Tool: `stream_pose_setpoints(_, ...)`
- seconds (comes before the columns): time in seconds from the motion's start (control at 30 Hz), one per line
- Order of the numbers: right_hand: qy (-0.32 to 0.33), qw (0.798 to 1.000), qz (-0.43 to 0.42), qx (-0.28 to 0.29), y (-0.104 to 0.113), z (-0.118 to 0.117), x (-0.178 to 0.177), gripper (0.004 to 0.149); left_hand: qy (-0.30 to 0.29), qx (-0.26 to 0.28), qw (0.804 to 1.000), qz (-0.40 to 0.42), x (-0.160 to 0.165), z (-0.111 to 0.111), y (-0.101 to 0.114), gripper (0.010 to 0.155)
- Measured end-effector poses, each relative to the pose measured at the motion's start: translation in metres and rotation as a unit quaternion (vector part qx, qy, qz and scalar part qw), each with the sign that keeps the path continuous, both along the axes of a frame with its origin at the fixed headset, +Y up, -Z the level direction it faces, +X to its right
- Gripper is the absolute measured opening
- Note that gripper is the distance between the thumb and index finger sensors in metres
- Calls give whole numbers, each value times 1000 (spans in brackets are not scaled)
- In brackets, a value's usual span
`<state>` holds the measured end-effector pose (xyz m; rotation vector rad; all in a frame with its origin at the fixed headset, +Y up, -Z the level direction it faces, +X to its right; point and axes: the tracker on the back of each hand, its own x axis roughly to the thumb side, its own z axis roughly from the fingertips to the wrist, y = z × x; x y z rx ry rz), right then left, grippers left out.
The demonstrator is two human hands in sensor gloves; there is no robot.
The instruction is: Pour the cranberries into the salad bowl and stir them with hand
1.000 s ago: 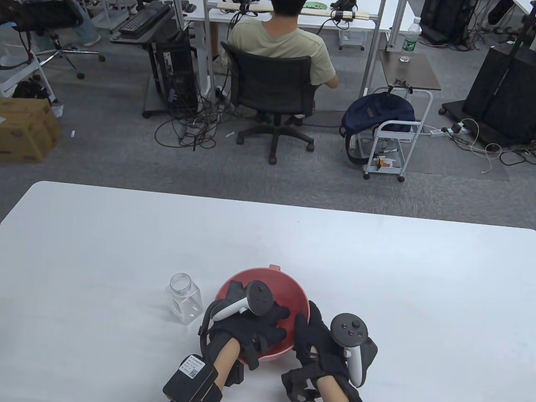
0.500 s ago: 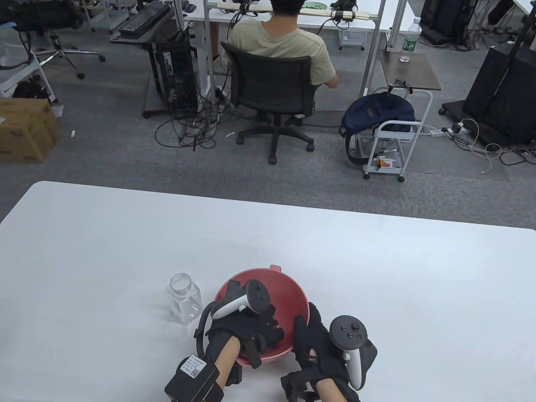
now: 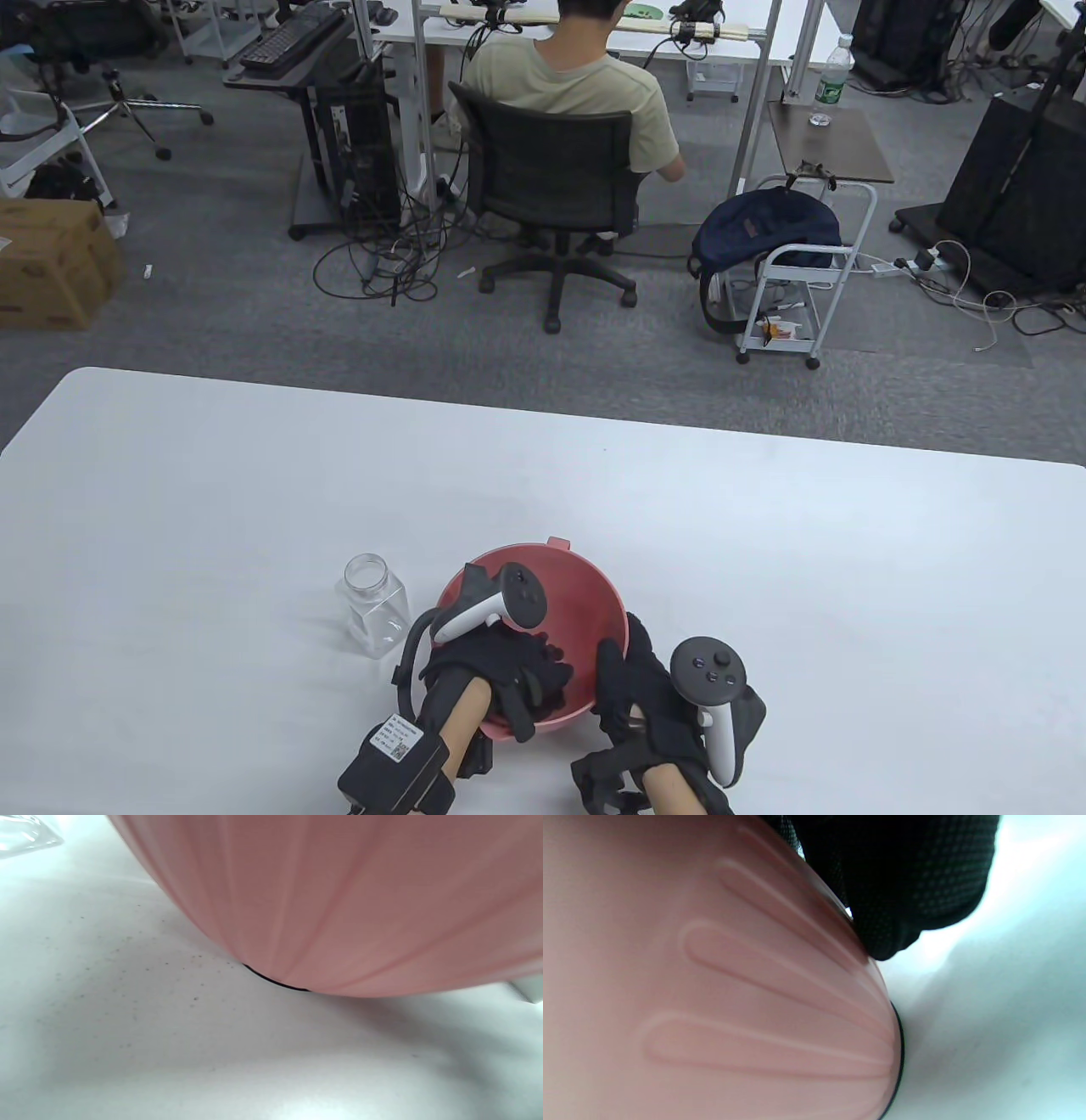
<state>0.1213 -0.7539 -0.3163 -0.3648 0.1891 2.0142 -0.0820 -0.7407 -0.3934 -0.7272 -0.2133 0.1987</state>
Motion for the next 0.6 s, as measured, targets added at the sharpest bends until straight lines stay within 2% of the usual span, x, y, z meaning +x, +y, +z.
stream_pose_setpoints(0.33,1,1000,-7,-4,-1,-1,1,66,-36,-13,999,-20,3,3,0,57)
stream_pose_setpoints(0.6,1,1000,-9,-6,-2,-2,1,66,-50,-9,999,-5,3,5,2,63)
